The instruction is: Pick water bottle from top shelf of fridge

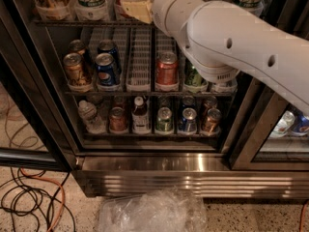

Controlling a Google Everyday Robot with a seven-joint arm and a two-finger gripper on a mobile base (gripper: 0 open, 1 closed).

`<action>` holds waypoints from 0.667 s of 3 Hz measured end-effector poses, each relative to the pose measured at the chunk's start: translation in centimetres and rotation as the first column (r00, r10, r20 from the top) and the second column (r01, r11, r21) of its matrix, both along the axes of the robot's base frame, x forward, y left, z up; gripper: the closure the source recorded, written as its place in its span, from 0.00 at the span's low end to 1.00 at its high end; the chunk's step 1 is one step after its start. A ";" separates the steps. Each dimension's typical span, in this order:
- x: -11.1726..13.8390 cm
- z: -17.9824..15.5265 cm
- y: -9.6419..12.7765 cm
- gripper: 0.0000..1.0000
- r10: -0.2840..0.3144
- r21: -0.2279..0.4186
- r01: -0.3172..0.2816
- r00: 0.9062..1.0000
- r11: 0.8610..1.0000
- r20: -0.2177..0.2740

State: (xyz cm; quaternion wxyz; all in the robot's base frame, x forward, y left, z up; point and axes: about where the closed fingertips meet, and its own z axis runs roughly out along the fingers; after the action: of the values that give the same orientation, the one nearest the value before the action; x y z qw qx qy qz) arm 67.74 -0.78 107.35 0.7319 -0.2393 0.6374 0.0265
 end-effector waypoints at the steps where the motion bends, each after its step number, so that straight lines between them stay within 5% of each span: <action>1: 1.0 0.3 0.0 0.31 -0.026 0.015 0.026 1.000 1.000 0.013; 2: 1.0 -0.2 -0.7 0.54 -0.048 0.015 0.048 0.999 0.999 0.005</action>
Offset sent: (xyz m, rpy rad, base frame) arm 0.0138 -0.0172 -0.0139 0.0155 0.0124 -0.0778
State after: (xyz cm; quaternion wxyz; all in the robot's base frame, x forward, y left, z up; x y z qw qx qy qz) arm 68.79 -1.46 107.11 0.7359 -0.2187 0.6406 0.0130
